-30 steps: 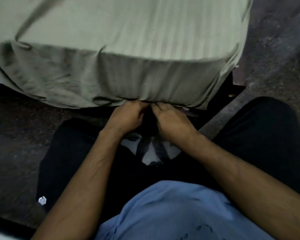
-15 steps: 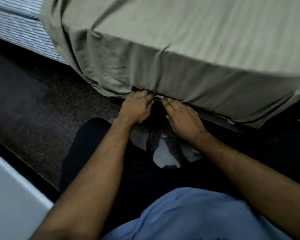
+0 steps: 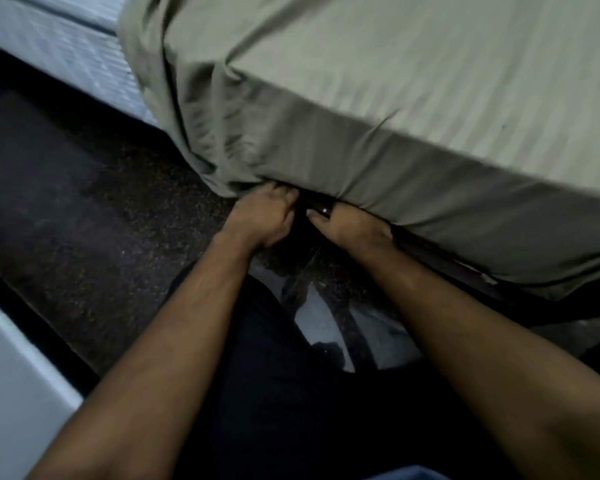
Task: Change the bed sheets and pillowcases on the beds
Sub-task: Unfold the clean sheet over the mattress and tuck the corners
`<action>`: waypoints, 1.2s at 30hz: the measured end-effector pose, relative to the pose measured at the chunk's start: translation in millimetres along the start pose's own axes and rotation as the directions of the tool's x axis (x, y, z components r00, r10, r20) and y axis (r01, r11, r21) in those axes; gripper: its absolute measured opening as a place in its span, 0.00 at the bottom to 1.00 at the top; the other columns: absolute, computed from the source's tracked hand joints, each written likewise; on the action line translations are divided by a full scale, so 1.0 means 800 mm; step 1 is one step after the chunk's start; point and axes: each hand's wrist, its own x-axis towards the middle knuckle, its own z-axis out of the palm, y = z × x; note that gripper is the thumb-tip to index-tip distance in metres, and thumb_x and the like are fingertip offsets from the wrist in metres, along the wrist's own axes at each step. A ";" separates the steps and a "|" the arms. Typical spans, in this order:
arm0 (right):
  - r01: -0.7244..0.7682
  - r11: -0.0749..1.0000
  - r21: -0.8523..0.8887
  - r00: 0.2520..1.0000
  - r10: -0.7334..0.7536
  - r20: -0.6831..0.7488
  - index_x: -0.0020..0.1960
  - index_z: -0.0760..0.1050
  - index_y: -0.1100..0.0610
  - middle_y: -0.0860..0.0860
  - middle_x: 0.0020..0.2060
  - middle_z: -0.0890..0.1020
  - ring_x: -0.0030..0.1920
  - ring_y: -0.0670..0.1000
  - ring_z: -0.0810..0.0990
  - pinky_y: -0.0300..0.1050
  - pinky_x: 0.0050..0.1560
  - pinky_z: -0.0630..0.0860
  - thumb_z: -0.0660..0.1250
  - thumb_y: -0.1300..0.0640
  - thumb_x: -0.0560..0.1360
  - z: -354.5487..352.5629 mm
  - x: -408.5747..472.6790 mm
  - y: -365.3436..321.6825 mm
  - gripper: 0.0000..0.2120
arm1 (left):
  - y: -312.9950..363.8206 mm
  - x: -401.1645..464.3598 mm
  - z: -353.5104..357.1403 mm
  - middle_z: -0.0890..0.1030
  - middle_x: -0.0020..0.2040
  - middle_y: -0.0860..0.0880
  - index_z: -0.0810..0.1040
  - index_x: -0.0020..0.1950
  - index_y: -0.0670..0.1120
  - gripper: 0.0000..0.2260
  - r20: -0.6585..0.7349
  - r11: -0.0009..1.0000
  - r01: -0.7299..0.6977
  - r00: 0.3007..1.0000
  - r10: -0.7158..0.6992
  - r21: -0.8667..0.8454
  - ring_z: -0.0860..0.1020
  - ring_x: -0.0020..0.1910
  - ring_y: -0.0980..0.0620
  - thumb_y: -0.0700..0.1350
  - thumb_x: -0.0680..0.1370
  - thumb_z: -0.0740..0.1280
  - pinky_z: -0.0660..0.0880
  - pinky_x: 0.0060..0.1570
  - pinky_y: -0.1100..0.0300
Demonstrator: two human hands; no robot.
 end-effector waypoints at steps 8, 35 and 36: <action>0.126 0.982 -0.144 0.992 -0.127 0.004 0.77 0.60 0.61 0.60 0.70 0.70 0.68 0.61 0.72 0.54 0.67 0.68 0.66 0.48 0.78 -0.010 -0.080 -0.002 0.33 | -0.002 0.046 0.000 0.80 0.63 0.38 0.80 0.64 0.43 0.23 0.003 0.961 0.270 0.963 -0.271 0.050 0.78 0.62 0.38 0.55 0.84 0.53 0.72 0.62 0.48; 0.093 0.994 -0.061 0.922 -0.109 -0.372 0.63 0.77 0.55 0.56 0.64 0.76 0.65 0.60 0.73 0.55 0.62 0.69 0.59 0.44 0.81 -0.236 0.031 -0.018 0.19 | 0.037 0.025 -0.171 0.81 0.61 0.43 0.81 0.61 0.43 0.17 -0.612 0.890 -0.004 0.728 -0.310 -0.456 0.77 0.62 0.43 0.50 0.81 0.60 0.72 0.65 0.49; 0.051 0.998 -0.041 0.944 -0.062 -0.326 0.65 0.75 0.54 0.56 0.67 0.75 0.67 0.59 0.72 0.55 0.65 0.67 0.57 0.41 0.81 -0.236 0.041 -0.008 0.22 | 0.046 0.034 -0.175 0.81 0.62 0.43 0.81 0.63 0.43 0.20 -0.555 0.885 -0.024 0.787 -0.270 -0.464 0.78 0.62 0.43 0.53 0.81 0.58 0.73 0.65 0.48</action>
